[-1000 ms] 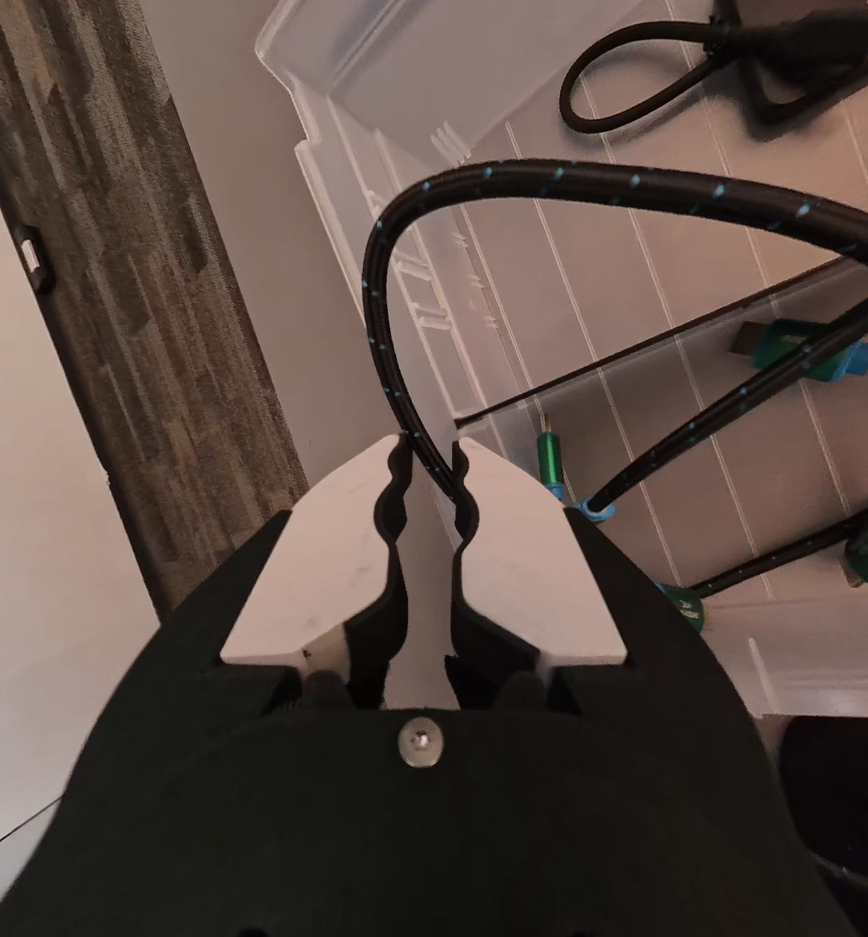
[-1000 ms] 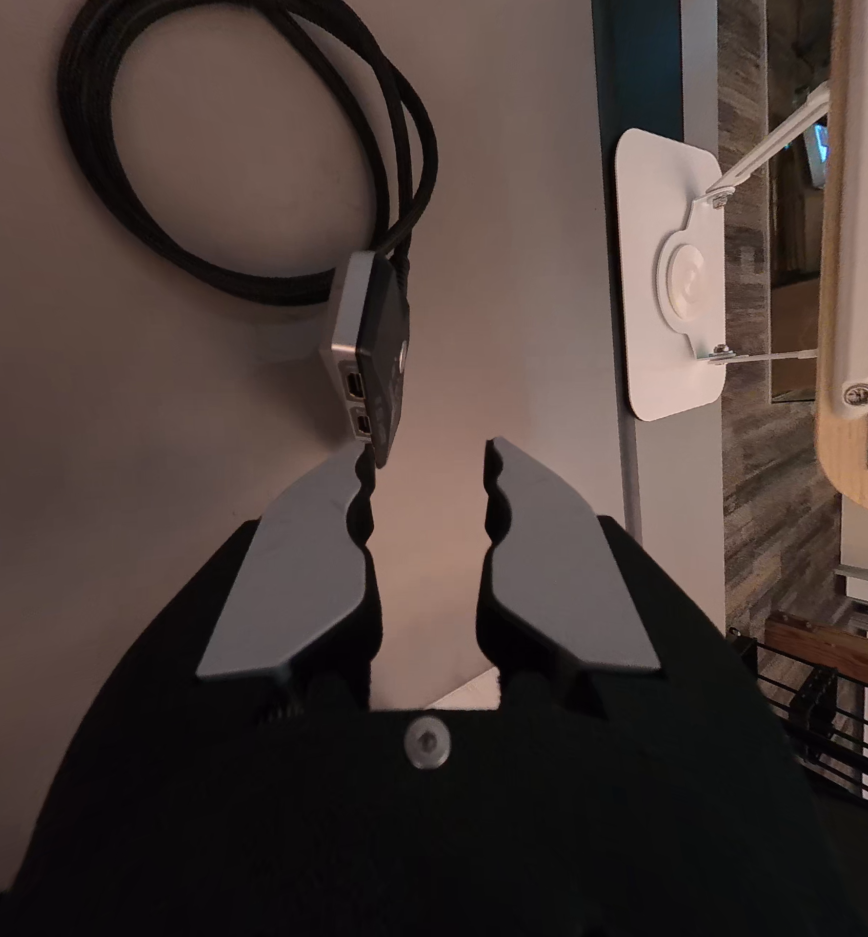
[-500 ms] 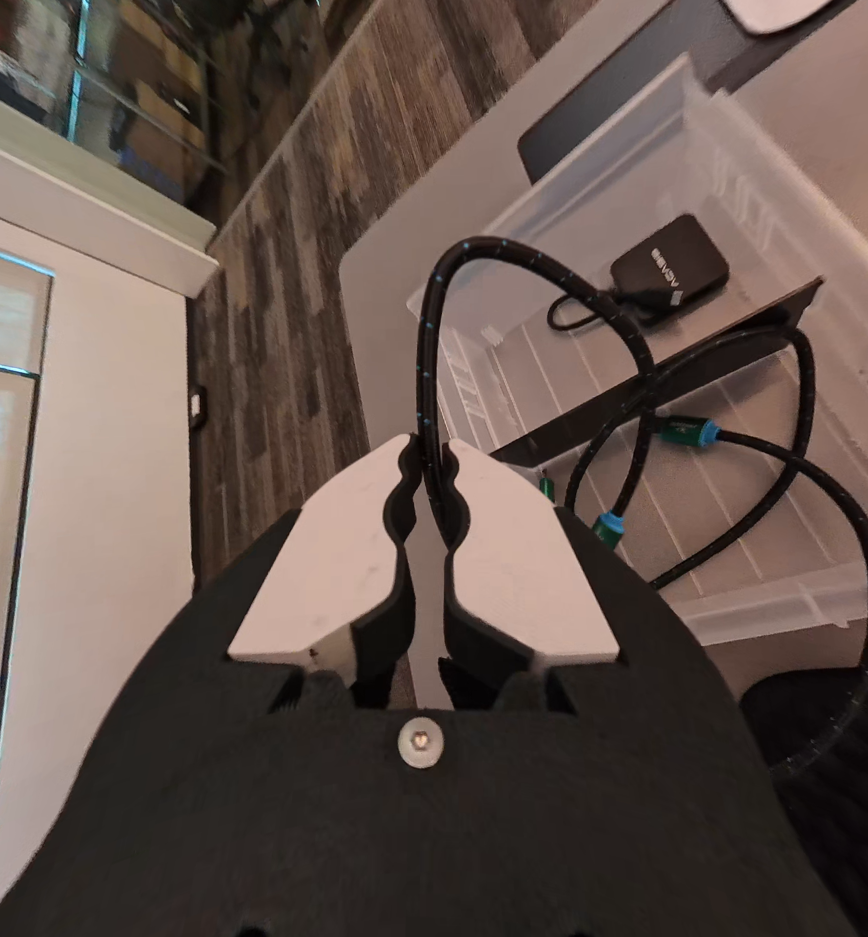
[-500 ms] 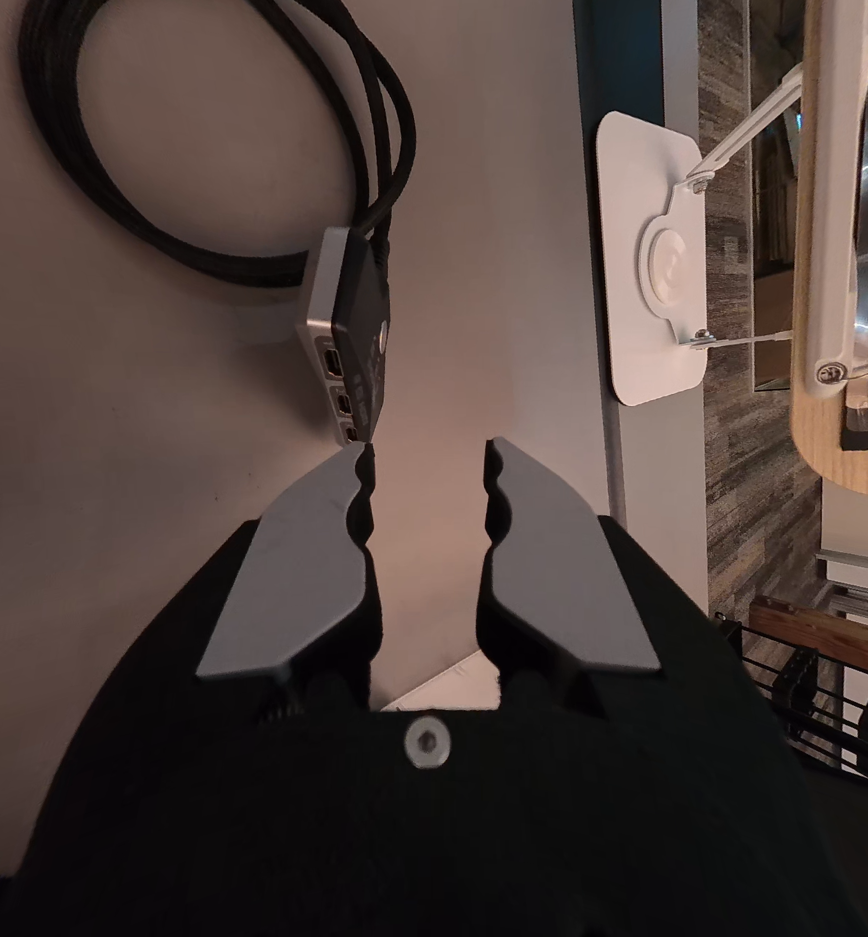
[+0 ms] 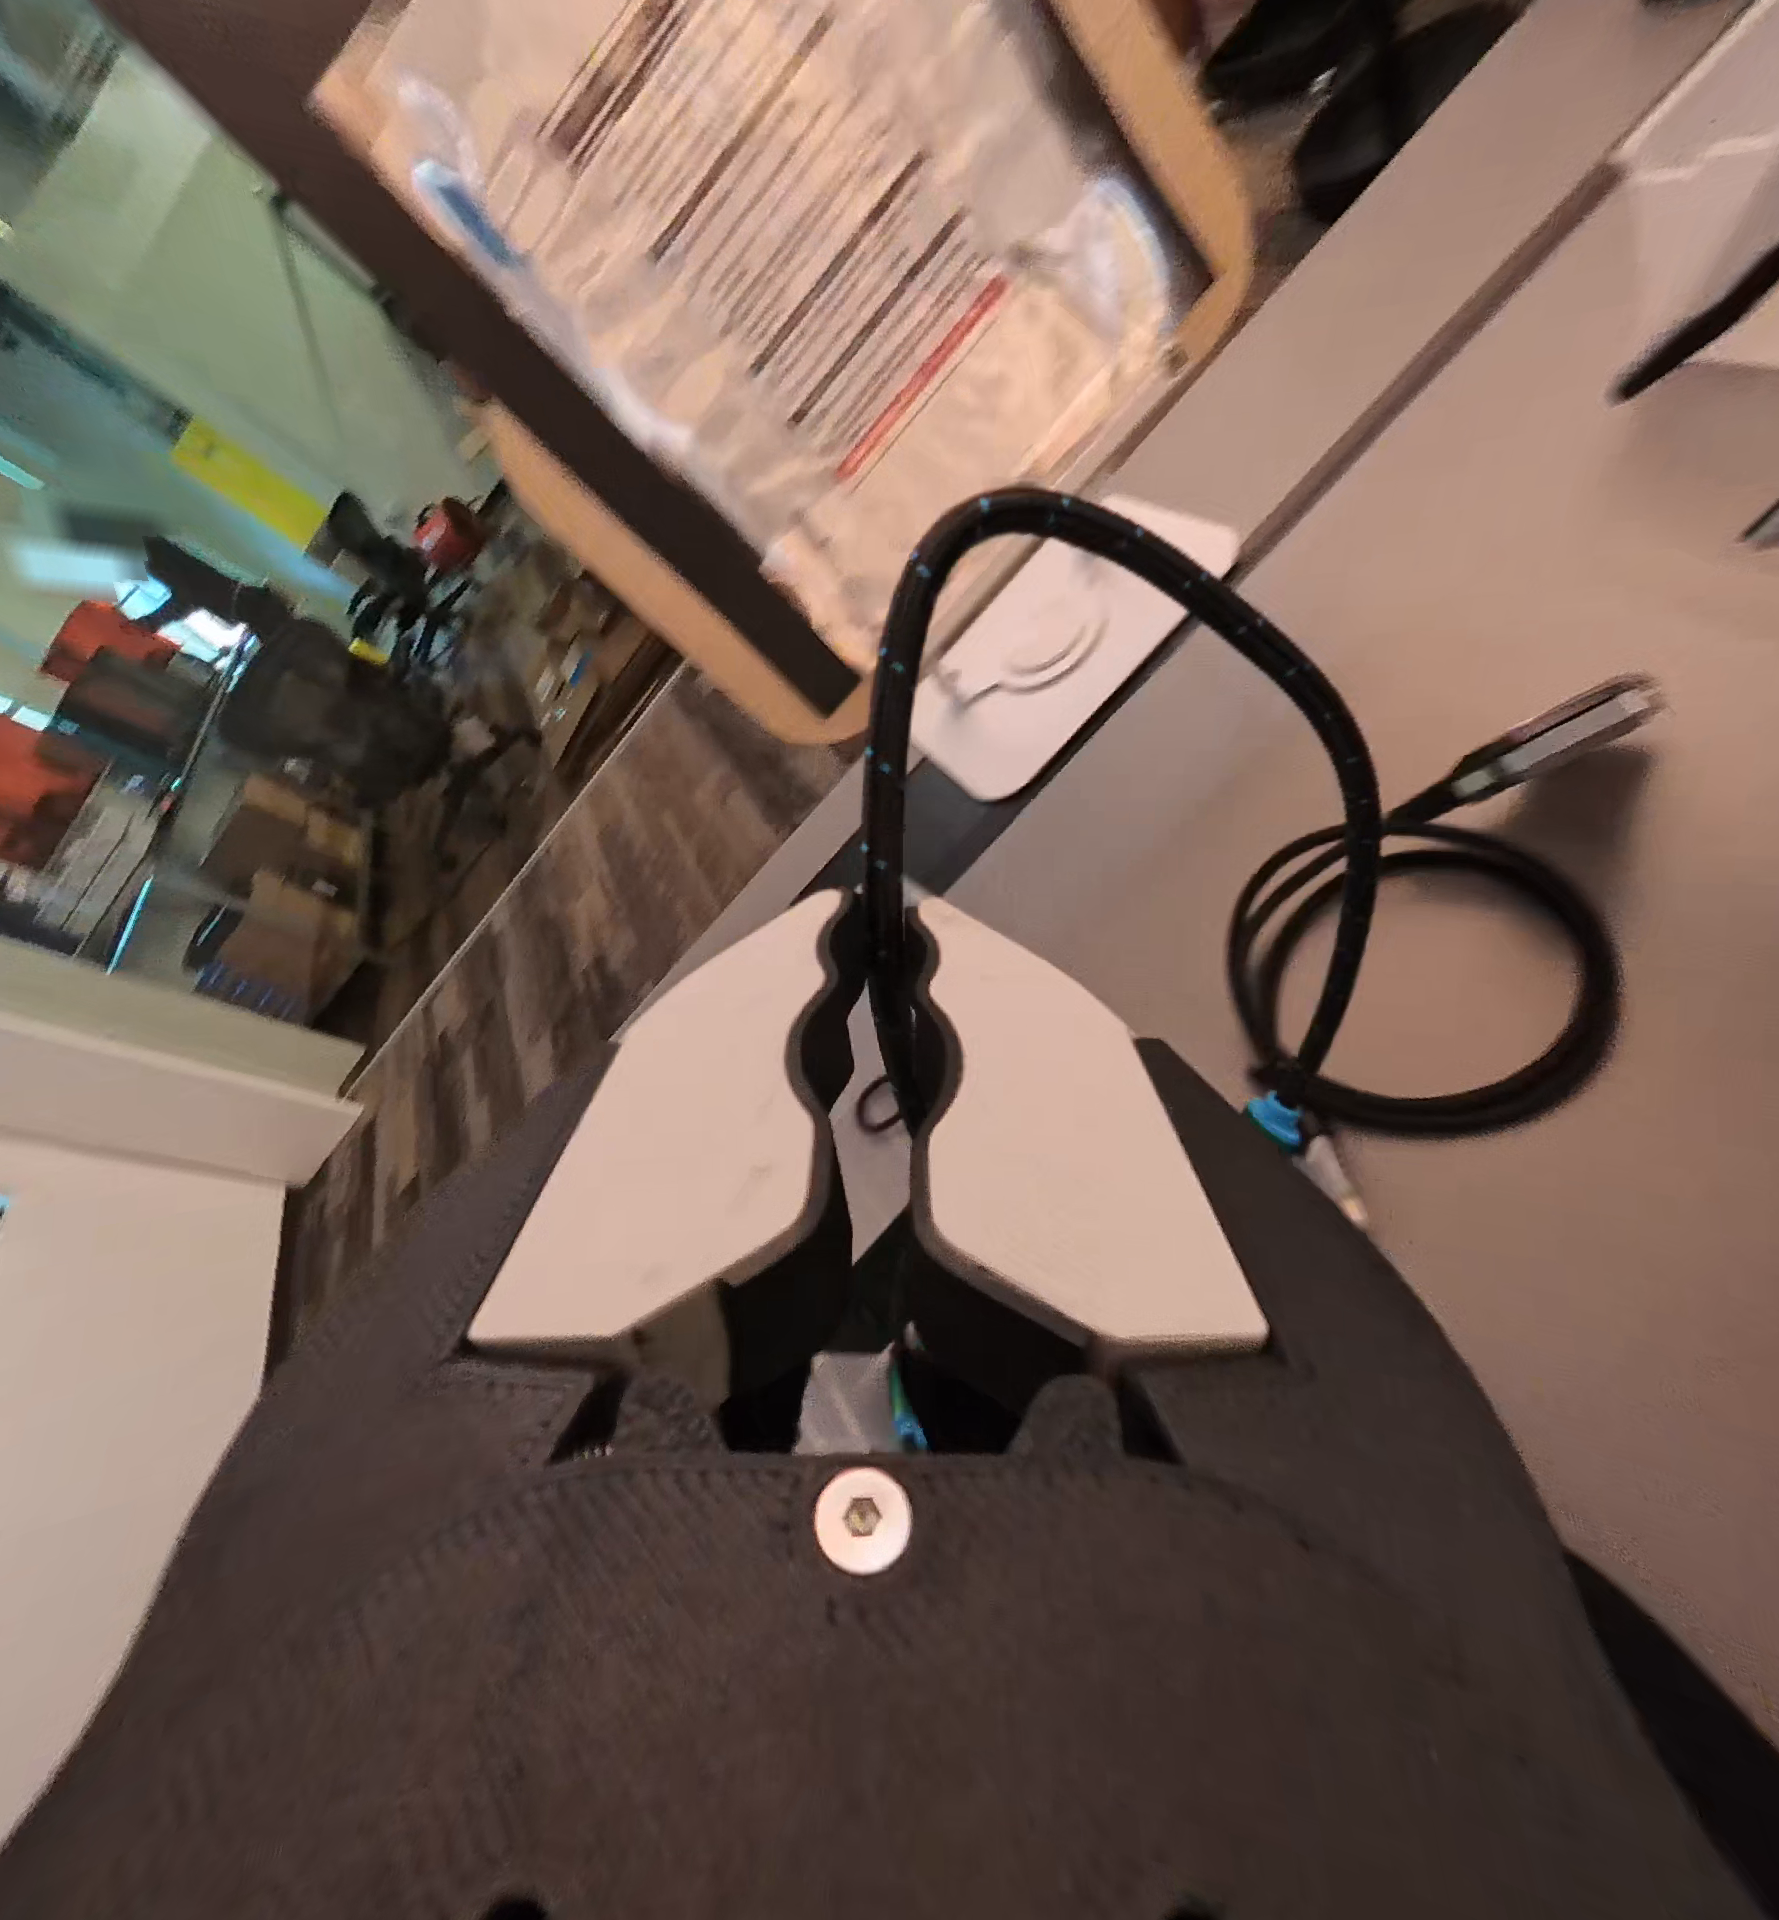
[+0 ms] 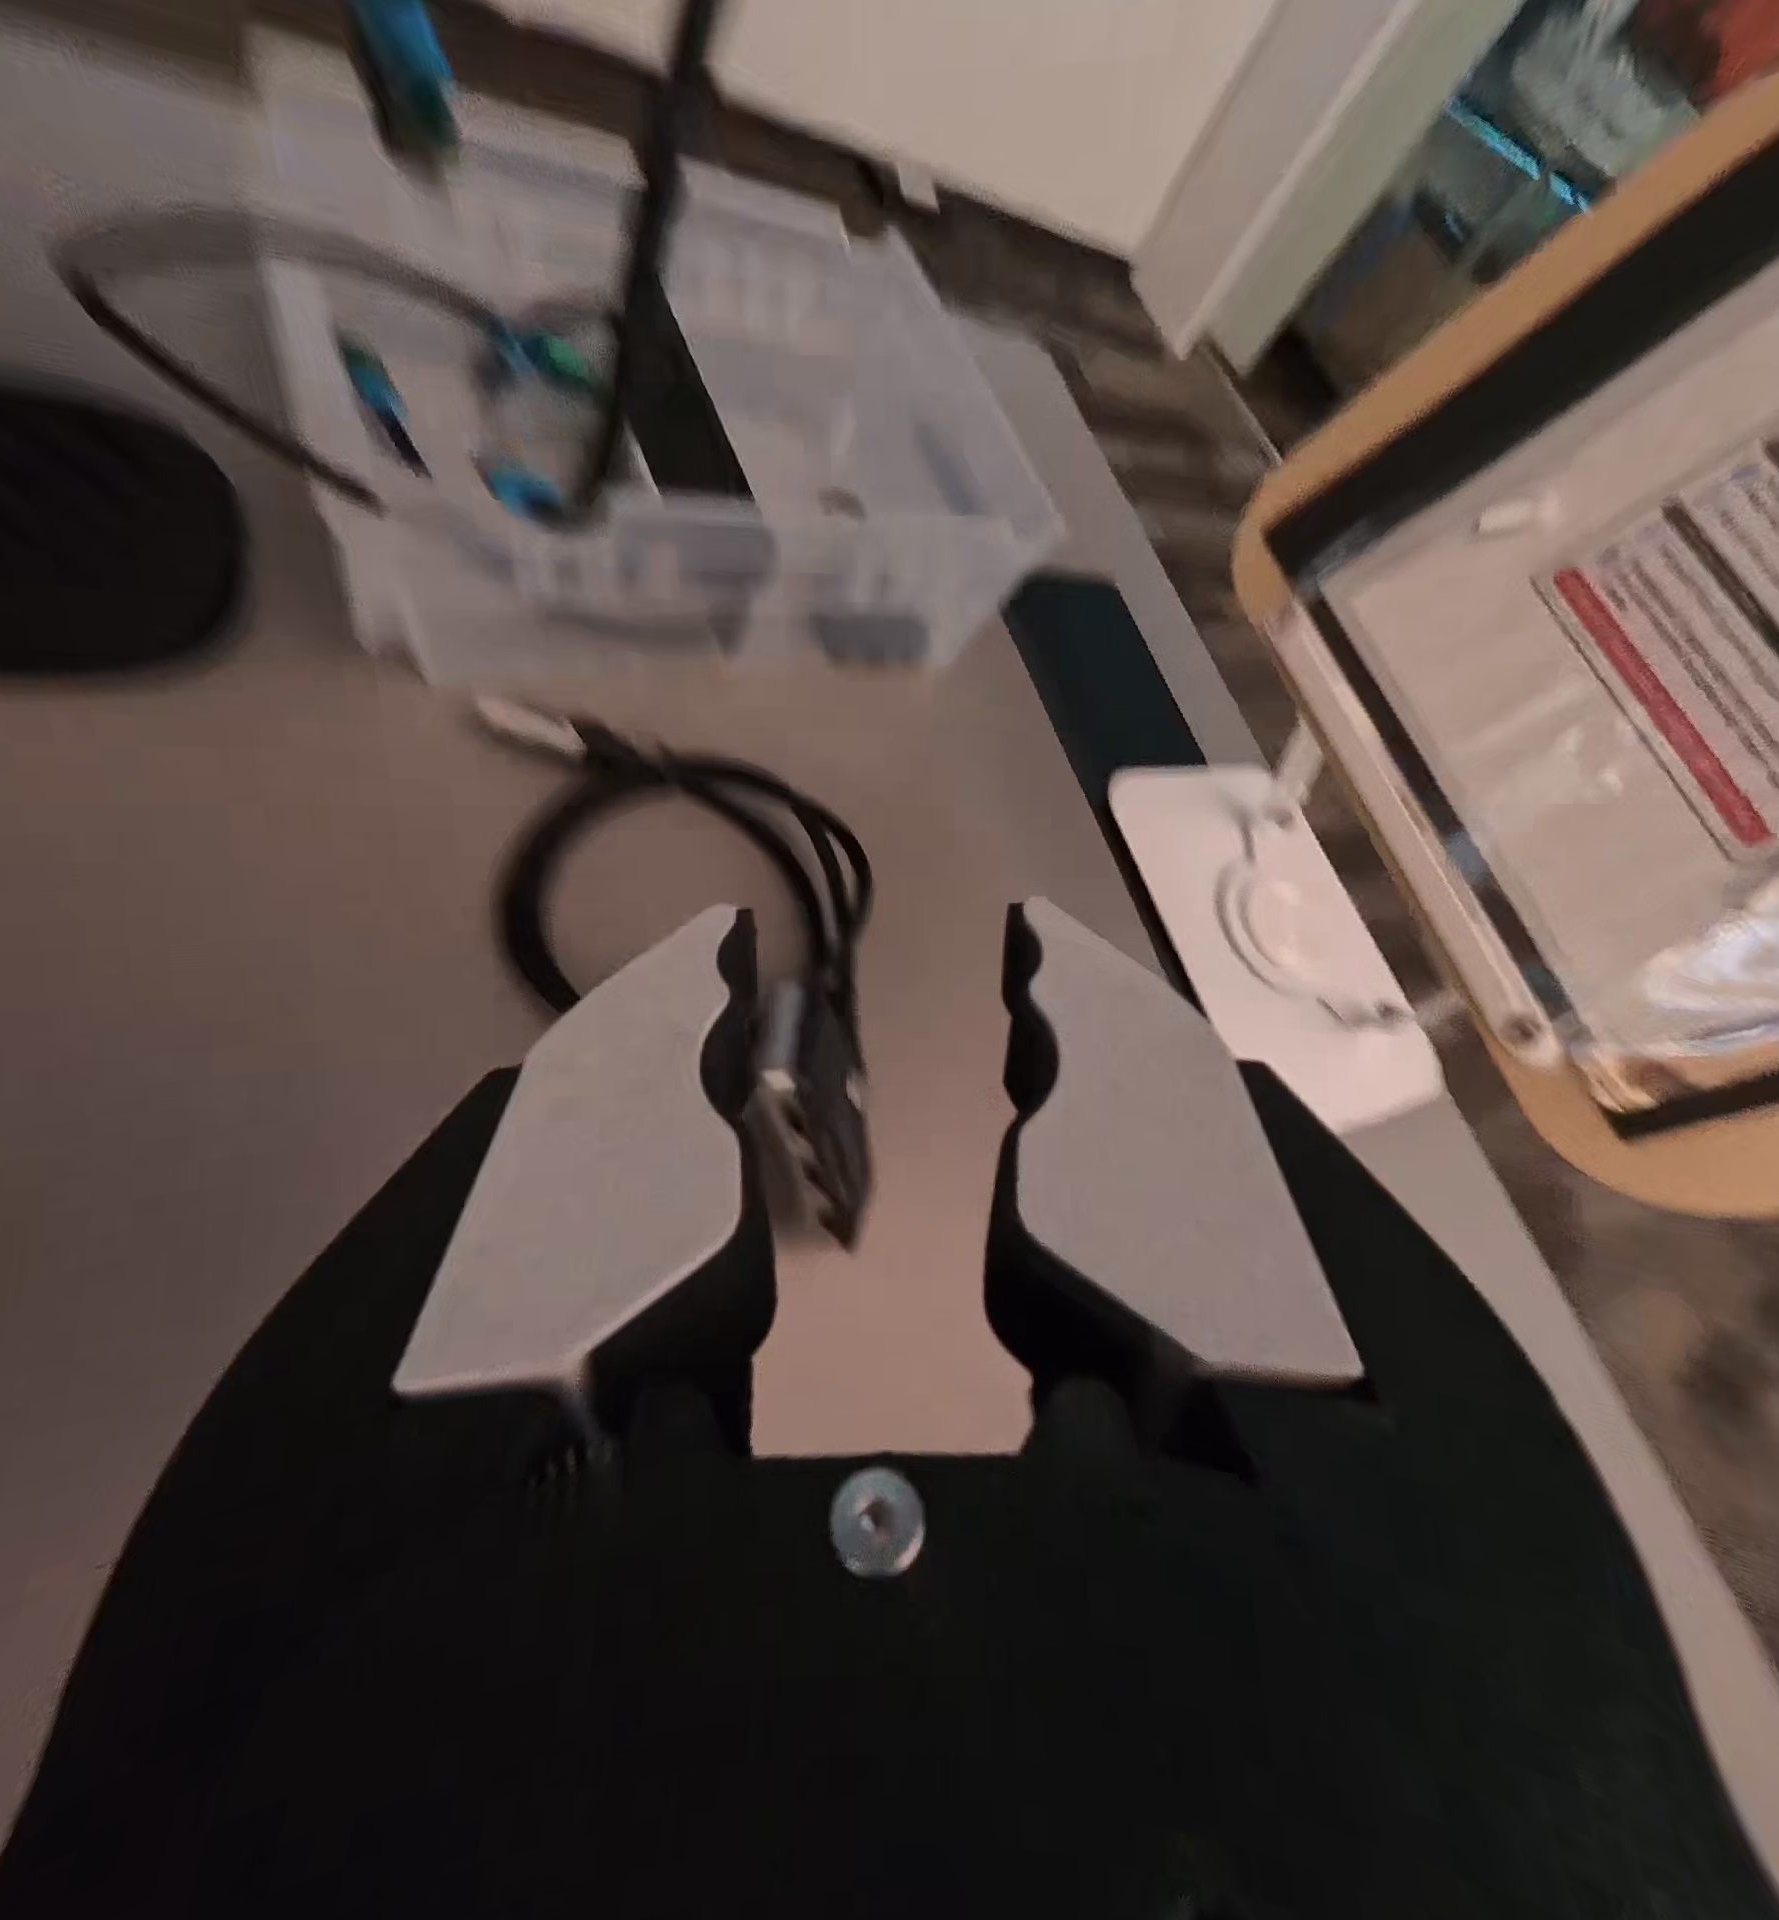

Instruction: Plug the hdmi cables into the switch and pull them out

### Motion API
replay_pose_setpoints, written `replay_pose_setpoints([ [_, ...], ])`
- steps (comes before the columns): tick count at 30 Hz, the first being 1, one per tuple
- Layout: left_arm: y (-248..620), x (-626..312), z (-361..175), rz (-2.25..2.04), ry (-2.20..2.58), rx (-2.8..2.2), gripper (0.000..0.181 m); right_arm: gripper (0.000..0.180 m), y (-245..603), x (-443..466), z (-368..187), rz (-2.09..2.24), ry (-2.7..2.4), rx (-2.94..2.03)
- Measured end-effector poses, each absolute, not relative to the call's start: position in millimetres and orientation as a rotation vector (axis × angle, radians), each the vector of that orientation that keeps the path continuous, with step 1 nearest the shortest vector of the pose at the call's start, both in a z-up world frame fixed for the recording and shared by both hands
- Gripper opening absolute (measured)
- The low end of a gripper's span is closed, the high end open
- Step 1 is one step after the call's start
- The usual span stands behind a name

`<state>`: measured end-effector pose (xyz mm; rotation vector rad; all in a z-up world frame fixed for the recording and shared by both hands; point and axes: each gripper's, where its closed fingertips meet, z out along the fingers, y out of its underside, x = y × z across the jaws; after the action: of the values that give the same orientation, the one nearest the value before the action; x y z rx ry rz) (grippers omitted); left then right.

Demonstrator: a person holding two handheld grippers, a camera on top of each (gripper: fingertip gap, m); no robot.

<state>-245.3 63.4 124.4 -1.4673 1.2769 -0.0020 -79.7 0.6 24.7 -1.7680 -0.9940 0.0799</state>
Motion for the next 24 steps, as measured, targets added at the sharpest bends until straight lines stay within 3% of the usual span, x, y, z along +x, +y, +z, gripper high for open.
replay_pose_setpoints([
  [1, 55, -232, 123, -0.026, 1.31, -1.444, 0.006, 0.049, -5, -91, 36, 0.164, -0.97, -1.738],
  [10, -5, -150, 92, -0.079, 1.554, -1.285, 0.006, 0.054, -20, -121, 85, 0.354, -0.778, -1.659],
  [11, -11, -145, 86, -0.087, 1.586, -1.276, 0.006, 0.043, -20, -119, 85, 0.348, -0.775, -1.672],
  [12, -14, -141, 81, -0.092, 1.609, -1.274, 0.006, 0.015, -24, -119, 81, 0.371, -0.804, -1.692],
  [15, -17, -132, 73, -0.156, 1.632, -1.296, 0.009, 0.003, -29, -109, 72, 0.501, -0.759, -1.824],
  [20, -13, -140, 91, -0.452, 1.578, -1.377, 0.062, 0.002, -41, -96, 48, 0.631, -0.724, -2.027],
  [24, -10, -172, 131, -0.726, 1.452, -1.356, 0.078, 0.001, -66, -119, 52, 1.016, -0.776, -2.022],
])
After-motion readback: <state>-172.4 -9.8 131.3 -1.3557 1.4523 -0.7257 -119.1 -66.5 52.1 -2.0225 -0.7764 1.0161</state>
